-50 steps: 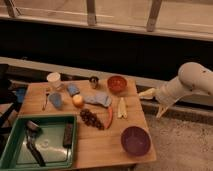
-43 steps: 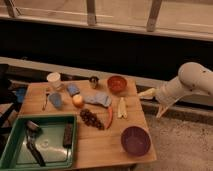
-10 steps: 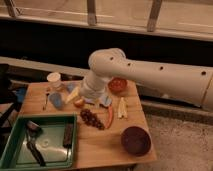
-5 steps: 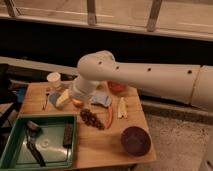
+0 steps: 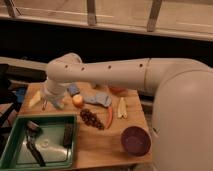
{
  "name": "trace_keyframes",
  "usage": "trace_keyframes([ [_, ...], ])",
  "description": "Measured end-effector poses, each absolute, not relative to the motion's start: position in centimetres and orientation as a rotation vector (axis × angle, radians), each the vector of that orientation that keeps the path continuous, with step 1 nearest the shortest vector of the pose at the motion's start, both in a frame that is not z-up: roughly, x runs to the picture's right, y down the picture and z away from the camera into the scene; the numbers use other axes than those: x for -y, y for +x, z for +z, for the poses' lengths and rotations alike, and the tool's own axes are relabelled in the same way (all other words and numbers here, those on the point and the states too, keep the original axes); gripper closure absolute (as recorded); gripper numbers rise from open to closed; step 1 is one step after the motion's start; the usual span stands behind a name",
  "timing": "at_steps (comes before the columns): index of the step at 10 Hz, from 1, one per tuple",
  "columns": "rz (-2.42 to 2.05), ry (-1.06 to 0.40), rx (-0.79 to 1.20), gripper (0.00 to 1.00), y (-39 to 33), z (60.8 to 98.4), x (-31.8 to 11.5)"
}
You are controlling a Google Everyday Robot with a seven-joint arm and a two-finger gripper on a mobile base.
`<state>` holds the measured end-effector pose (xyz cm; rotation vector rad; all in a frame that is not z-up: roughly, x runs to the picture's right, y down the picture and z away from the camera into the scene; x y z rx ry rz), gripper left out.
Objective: Place brush in plastic cup
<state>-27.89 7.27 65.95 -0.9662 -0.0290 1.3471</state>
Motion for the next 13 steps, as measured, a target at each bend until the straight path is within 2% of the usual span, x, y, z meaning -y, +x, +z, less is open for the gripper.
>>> trace_keyframes([
  [7, 1.307, -0.966, 0.025, 0.2, -30.1, 66.3, -8.5],
  [13, 1.224, -0.984, -0.049, 0.2, -37.5, 68.3, -15.2],
])
